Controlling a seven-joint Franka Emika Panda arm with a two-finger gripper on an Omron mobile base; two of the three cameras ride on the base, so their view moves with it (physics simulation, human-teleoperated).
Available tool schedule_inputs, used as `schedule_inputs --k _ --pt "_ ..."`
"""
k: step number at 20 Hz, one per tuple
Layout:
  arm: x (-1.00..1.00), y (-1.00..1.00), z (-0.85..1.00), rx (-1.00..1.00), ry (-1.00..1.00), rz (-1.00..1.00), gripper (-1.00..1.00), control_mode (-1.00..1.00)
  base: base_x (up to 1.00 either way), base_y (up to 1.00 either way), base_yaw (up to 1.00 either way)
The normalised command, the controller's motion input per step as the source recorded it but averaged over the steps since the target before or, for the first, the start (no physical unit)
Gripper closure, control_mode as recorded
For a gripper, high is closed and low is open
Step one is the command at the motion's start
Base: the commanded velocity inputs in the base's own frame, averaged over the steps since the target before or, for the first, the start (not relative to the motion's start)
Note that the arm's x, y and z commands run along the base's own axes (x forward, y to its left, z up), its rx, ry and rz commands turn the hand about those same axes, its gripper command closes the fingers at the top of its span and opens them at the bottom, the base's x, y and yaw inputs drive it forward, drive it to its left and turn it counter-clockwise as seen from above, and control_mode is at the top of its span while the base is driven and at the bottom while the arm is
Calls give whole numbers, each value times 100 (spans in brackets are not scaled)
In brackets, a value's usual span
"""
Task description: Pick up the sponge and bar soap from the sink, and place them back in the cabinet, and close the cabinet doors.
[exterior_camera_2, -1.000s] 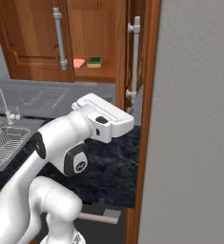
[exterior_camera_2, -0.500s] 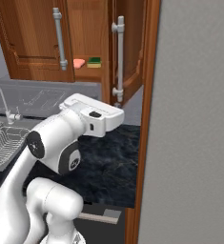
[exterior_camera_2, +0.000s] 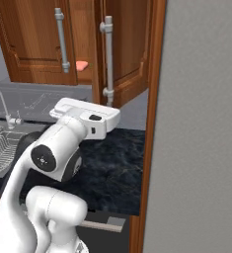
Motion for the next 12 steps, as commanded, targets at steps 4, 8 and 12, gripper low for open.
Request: schedule_inputs --k 4,8,12 --pt "26 29 -11 0 -6 22 -100 -100 0 0 0" --pt "30 28 -11 0 -3 23 -100 -100 0 0 0" --pt "36 27 -12 0 0 26 -100 -100 0 0 0"
